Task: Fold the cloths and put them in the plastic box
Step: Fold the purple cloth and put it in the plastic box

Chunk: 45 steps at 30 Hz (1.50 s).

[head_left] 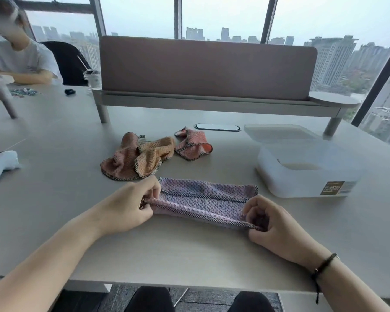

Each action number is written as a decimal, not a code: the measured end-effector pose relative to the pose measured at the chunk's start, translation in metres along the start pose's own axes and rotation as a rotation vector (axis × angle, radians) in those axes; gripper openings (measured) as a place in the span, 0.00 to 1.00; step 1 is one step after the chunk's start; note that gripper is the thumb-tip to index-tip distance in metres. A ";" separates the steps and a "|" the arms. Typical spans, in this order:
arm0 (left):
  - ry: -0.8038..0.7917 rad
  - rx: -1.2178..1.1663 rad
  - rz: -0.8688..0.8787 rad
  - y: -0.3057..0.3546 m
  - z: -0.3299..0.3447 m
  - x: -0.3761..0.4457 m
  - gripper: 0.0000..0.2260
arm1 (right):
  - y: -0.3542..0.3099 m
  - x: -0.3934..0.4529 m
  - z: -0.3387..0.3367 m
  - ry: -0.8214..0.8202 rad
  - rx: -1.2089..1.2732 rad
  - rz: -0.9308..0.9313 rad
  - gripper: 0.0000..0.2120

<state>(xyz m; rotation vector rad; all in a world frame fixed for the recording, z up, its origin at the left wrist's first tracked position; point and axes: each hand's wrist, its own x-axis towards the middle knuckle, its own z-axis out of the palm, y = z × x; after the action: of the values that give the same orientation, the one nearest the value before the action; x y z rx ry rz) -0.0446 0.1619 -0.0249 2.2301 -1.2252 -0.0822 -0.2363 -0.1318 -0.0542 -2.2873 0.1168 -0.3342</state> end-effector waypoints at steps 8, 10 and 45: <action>-0.089 -0.126 -0.087 -0.012 -0.002 0.001 0.15 | 0.000 0.010 -0.002 0.277 0.104 0.062 0.08; -0.065 -0.153 -0.082 -0.010 0.000 0.004 0.10 | -0.001 0.013 -0.002 0.312 0.071 0.089 0.07; -0.108 0.501 -0.247 0.001 0.040 0.065 0.29 | -0.041 0.003 0.021 0.073 -0.022 -0.086 0.03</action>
<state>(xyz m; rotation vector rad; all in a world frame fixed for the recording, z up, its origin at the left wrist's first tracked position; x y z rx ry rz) -0.0206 0.0918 -0.0428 2.8404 -1.1079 0.0119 -0.2283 -0.0898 -0.0362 -2.3066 0.0593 -0.4635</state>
